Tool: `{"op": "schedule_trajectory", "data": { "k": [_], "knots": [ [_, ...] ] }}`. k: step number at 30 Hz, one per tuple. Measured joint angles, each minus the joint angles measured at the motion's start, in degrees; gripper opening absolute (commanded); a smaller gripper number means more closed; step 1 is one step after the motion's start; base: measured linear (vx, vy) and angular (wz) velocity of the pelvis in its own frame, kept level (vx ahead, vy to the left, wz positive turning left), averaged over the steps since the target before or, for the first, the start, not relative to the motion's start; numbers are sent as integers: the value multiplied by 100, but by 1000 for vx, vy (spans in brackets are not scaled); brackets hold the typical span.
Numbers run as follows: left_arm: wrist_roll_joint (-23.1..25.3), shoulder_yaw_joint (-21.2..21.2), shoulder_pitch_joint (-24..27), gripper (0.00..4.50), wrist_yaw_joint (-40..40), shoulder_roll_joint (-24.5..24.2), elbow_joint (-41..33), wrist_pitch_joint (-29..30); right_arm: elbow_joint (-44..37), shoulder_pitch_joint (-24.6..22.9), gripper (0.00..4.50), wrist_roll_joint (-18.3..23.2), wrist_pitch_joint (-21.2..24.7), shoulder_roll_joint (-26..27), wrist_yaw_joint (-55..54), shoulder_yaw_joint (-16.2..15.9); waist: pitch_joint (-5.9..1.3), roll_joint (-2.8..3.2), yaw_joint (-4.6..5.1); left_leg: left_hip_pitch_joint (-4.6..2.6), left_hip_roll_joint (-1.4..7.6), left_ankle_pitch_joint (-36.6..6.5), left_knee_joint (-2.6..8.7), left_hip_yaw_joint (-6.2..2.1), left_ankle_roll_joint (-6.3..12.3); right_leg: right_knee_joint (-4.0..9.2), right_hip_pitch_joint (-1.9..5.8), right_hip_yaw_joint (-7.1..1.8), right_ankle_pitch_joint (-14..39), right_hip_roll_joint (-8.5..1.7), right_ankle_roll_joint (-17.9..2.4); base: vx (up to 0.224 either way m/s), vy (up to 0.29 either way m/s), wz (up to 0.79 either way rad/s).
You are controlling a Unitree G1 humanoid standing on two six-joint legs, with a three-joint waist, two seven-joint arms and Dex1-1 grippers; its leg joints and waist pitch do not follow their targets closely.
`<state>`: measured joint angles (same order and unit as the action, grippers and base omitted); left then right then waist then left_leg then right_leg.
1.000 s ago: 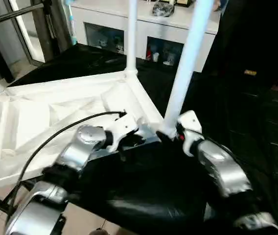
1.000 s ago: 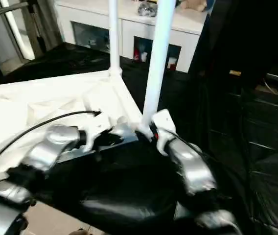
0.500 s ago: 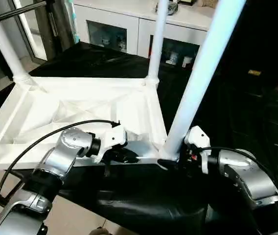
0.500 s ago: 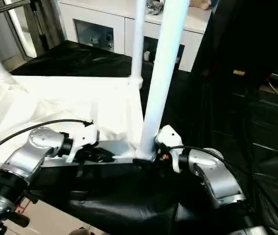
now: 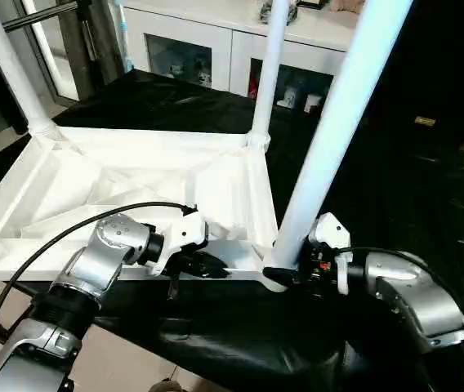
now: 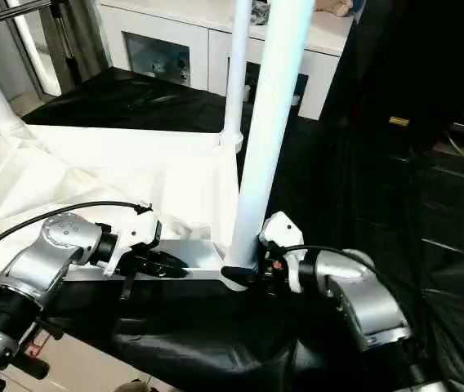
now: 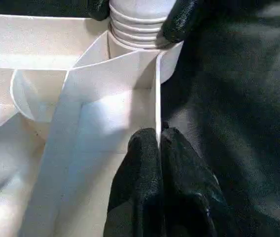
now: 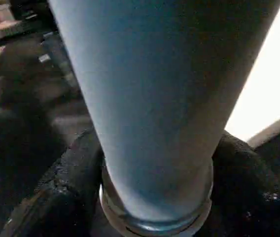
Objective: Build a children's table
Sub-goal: Rotate leg to tighten
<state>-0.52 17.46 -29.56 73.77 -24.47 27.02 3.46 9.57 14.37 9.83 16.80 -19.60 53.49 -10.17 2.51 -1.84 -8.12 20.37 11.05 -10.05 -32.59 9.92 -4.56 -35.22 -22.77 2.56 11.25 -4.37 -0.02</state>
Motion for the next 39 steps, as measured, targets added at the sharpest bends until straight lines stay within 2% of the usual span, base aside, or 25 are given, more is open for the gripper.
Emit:
{"op": "schedule_trajectory", "data": {
  "k": [3,6,11,13,15,17,19,25,30,39],
  "knots": [
    [200,-86,-145,0,-599,175,266,16,343,228,270,-291,11,469,-979,97,-3,-6,44,-27,-2,1,1,0,-3,-3,11,-2,-1,0,3,0,0,0],
    [396,-132,-336,0,-1217,382,528,166,794,491,269,-482,72,1193,-2282,323,-7,-13,114,-34,-2,2,6,-2,-5,-2,10,0,2,0,12,0,0,0],
    [473,-155,-462,0,-1684,668,684,393,1229,783,269,-592,62,1555,-3163,485,-21,-33,162,-33,-6,2,4,-2,-6,5,16,-5,0,-1,12,0,0,0],
    [485,-208,-516,0,-1820,802,806,423,1434,886,325,-649,-72,1579,-3238,538,-24,-31,154,-32,-6,2,4,-2,-6,10,20,-5,-1,-2,12,0,0,0],
    [491,-215,-521,0,-1863,868,820,422,1488,887,341,-735,-172,1580,-3229,547,-25,-28,140,-31,-6,2,4,-2,-5,9,24,-5,-2,-2,12,0,0,0],
    [491,-226,-521,0,-1868,897,820,418,1486,887,348,-731,-189,1573,-3187,549,-25,-28,136,-30,-6,2,4,-3,-5,9,25,-4,-9,-2,1,0,0,0],
    [491,-213,-520,0,-1803,896,810,406,1468,871,384,-733,-236,1473,-2989,538,-26,-23,130,-30,-6,2,4,-3,-5,10,28,-4,-16,-2,-10,0,0,0],
    [456,-183,-442,0,-1326,682,653,248,1190,684,384,-686,-417,1022,-2018,350,-25,-14,148,-24,-5,1,19,-3,-4,20,21,0,-2,0,3,0,0,0],
    [236,-182,-177,0,-626,265,328,30,799,437,384,-312,-422,460,-682,170,-23,-14,151,-2,-3,-2,29,0,1,21,-2,5,7,1,-3,0,0,0],
    [13,-111,-46,0,151,-35,121,-25,472,347,384,-63,-302,55,406,-145,-18,-21,99,3,0,-1,14,0,1,16,-2,3,6,1,-5,0,0,0]
  ]
}}
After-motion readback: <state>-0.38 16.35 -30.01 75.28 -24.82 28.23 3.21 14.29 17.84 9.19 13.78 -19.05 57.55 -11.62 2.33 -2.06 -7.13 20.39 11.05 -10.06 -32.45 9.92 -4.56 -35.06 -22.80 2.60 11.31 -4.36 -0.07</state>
